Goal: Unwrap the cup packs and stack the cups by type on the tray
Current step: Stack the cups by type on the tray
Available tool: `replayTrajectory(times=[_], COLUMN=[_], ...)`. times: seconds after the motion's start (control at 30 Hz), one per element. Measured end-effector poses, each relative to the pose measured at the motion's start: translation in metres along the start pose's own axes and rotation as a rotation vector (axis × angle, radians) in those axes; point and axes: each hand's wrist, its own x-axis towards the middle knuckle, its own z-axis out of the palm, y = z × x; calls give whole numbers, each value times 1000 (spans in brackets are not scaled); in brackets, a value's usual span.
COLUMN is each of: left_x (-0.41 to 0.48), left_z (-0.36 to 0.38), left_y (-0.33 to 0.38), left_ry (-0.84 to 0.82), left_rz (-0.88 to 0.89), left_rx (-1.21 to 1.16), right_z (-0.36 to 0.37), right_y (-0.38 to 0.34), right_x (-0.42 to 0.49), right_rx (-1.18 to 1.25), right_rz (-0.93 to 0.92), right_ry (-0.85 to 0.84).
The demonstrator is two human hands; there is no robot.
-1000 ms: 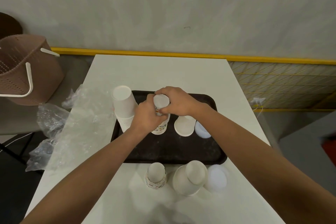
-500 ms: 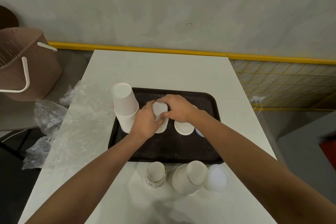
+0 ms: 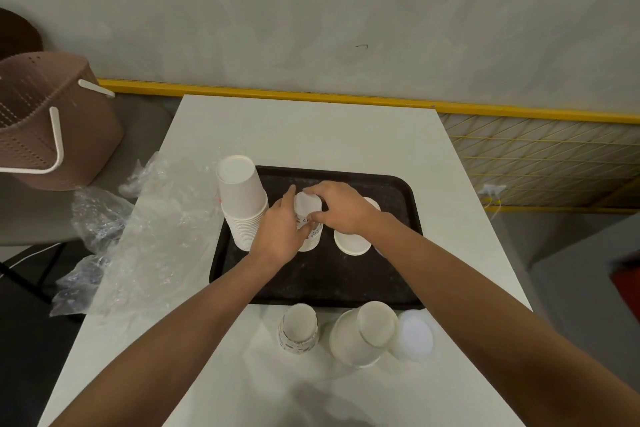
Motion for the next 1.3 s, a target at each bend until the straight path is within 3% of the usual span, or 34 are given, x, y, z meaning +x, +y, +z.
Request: replayTrajectory(times=[0.33, 0.47, 0.63, 0.87, 1.07, 1.3], left_x=[-36, -61, -88, -120, -132, -140], left_z=[-27, -32, -28, -16, -5, -3], left_y=[8, 2, -14, -29, -34, -33], left_ry=[132, 88, -13, -302, -313, -353], left_rz=[153, 157, 39, -21, -14, -7], left_rx=[-163, -219, -227, -87, -110, -109], right_z=[-17, -14, -1, 23, 43, 49], right_y=[-11, -21, -31, -46, -52, -50], right_x=[-27, -41, -57, -77, -85, -89], right_rx=[116, 110, 55, -75, -186, -157], right_rz=[-51, -76, -79, -66, -75, -40], right_ry=[143, 81, 34, -279, -401, -418])
